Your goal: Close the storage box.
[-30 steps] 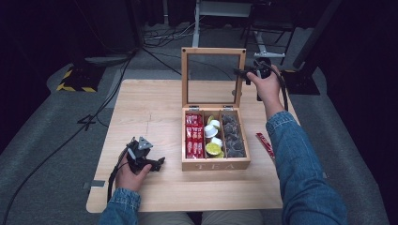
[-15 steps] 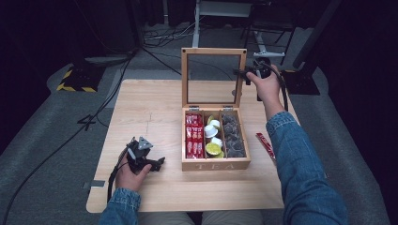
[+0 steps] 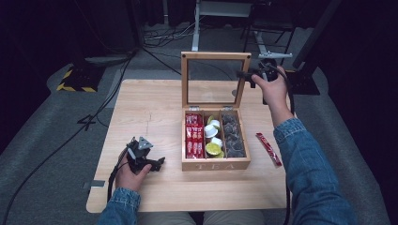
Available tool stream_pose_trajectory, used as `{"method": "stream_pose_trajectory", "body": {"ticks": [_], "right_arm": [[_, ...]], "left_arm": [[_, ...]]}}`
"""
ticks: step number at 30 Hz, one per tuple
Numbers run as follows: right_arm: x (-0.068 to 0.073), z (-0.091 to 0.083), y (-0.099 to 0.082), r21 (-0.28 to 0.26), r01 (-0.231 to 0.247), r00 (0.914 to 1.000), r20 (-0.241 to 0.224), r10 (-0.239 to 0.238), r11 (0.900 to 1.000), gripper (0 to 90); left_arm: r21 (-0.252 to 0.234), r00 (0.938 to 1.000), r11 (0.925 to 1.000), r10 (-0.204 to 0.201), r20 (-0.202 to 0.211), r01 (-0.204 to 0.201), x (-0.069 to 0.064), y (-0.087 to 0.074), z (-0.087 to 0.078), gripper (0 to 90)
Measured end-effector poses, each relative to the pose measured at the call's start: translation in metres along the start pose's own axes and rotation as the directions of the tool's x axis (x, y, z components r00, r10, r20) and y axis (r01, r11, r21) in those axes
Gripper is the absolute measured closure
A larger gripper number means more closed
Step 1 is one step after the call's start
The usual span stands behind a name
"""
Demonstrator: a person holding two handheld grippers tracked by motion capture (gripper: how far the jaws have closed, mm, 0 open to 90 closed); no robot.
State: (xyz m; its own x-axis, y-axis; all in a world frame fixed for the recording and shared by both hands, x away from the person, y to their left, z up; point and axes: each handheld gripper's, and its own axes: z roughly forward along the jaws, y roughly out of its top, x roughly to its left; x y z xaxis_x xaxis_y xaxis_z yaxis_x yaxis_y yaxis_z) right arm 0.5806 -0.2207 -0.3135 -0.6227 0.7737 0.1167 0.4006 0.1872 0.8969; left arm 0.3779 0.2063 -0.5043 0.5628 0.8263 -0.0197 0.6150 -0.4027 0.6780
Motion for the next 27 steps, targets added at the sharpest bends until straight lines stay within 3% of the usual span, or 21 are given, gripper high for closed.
{"method": "stream_pose_trajectory", "body": {"ticks": [9, 20, 27], "right_arm": [[0.017, -0.028, -0.001, -0.004, 0.040, 0.9990, -0.017, -0.040, 0.9992, 51.9], [0.028, -0.056, -0.014, 0.014, 0.037, 0.9985, -0.040, -0.037, 0.9992, 43.6], [0.040, -0.072, -0.018, 0.039, 0.094, 0.9946, -0.048, -0.092, 0.9948, 43.6]], "left_arm": [[0.000, 1.0000, 1.0000, -0.001, 0.004, 0.001, 0.000, 0.000, 0.000, 7.4], [-0.001, 1.0000, 1.0000, 0.001, 0.001, -0.001, 0.000, 0.001, 0.001, 7.3], [0.001, 1.0000, 1.0000, 0.000, 0.004, 0.000, 0.000, 0.001, 0.001, 7.3]]}}
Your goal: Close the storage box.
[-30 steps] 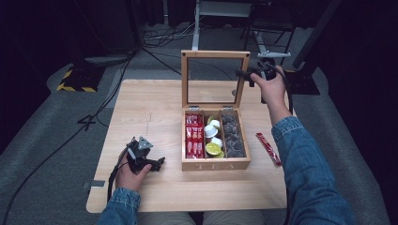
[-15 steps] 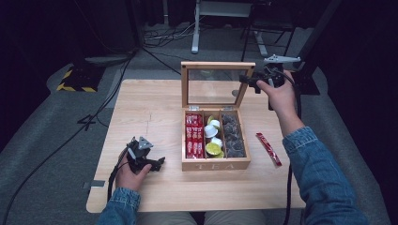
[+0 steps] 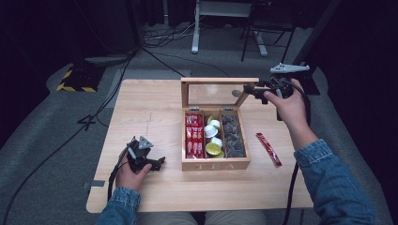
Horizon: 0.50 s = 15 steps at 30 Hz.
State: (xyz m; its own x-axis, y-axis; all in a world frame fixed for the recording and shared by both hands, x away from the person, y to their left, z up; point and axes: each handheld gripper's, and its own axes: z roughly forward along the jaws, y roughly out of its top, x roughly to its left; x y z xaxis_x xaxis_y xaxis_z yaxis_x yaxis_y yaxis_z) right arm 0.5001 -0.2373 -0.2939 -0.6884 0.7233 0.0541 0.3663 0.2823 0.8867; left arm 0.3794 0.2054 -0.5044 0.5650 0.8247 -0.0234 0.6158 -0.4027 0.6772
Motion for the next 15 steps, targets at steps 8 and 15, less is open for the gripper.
{"method": "stream_pose_trajectory", "body": {"ticks": [8, 15], "right_arm": [[0.013, -0.010, -0.007, 0.017, 0.032, 0.9995, -0.004, -0.032, 0.9993, 43.7], [0.019, -0.015, -0.014, 0.039, 0.043, 0.9990, -0.012, -0.042, 0.9983, 43.7]], "left_arm": [[0.000, 1.0000, 1.0000, 0.000, 0.000, 0.000, 0.000, 0.000, 0.000, 7.3], [0.000, 1.0000, 1.0000, 0.001, 0.000, -0.001, 0.000, 0.000, 0.000, 7.3]]}}
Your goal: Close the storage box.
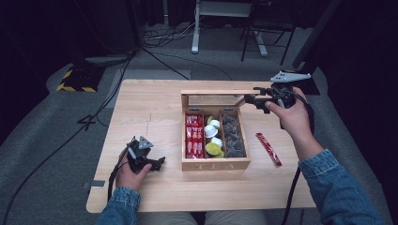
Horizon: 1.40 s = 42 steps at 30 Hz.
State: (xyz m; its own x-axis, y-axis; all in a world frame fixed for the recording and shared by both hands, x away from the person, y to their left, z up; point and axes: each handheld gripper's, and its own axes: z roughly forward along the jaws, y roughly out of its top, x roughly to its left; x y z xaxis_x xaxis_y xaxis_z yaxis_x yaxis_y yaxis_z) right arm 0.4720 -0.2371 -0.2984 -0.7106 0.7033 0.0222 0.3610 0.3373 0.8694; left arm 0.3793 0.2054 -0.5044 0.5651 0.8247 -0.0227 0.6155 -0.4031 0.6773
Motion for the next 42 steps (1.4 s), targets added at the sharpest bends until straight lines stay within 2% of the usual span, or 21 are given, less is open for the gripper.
{"method": "stream_pose_trajectory", "body": {"ticks": [7, 19, 37, 42], "right_arm": [[0.009, -0.005, -0.009, 0.036, 0.019, 0.9998, -0.006, -0.019, 0.9992, 43.7], [0.025, -0.011, -0.029, 0.088, 0.083, 0.9966, -0.005, -0.083, 0.9927, 43.1], [0.041, -0.014, -0.061, 0.117, 0.112, 0.9937, -0.002, -0.112, 0.9869, 41.9], [0.046, -0.013, -0.069, 0.140, 0.129, 0.9913, 0.005, -0.131, 0.9817, 41.0]], "left_arm": [[0.000, 1.0000, 1.0000, 0.000, 0.000, 0.000, 0.000, 0.000, 0.000, 7.3], [0.003, 1.0000, 1.0000, -0.001, 0.000, 0.001, 0.000, 0.000, 0.000, 7.3], [0.001, 1.0000, 1.0000, -0.001, 0.001, 0.001, 0.000, 0.000, 0.000, 7.3], [0.002, 1.0000, 1.0000, -0.002, 0.001, 0.002, 0.000, 0.000, 0.000, 7.4]]}}
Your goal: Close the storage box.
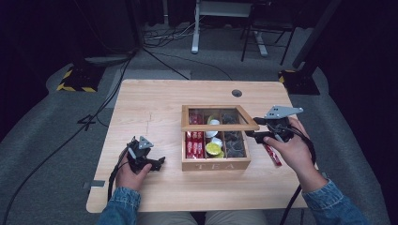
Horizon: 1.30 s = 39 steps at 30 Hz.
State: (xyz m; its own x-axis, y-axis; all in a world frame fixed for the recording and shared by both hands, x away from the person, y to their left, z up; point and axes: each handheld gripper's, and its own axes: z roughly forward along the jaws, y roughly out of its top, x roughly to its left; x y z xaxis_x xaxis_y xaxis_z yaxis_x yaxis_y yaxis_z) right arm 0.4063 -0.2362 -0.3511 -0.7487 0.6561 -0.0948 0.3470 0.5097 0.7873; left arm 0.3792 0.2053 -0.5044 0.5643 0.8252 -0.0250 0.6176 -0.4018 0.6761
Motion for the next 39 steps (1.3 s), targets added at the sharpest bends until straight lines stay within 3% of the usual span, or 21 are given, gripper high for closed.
{"method": "stream_pose_trajectory", "body": {"ticks": [4, 15, 27, 39], "right_arm": [[0.004, 0.001, -0.005, 0.014, 0.022, 0.9997, 0.010, -0.022, 0.9997, 40.7], [0.011, 0.005, -0.018, 0.037, 0.026, 0.9996, 0.007, -0.026, 0.9990, 38.9], [0.020, 0.013, -0.037, 0.106, 0.039, 0.9990, -0.024, -0.036, 0.9936, 38.9], [0.025, 0.016, -0.043, 0.157, 0.041, 0.9982, -0.049, -0.033, 0.9867, 38.9]], "left_arm": [[-0.003, 1.0000, 1.0000, 0.000, -0.001, 0.000, 0.000, 0.000, 0.000, 7.3], [0.000, 1.0000, 1.0000, 0.003, 0.000, -0.003, 0.000, 0.000, 0.000, 7.4], [0.000, 1.0000, 1.0000, 0.003, 0.000, -0.003, 0.000, 0.000, 0.000, 7.3], [0.000, 1.0000, 1.0000, 0.003, 0.000, -0.003, 0.000, 0.000, 0.000, 7.3]]}}
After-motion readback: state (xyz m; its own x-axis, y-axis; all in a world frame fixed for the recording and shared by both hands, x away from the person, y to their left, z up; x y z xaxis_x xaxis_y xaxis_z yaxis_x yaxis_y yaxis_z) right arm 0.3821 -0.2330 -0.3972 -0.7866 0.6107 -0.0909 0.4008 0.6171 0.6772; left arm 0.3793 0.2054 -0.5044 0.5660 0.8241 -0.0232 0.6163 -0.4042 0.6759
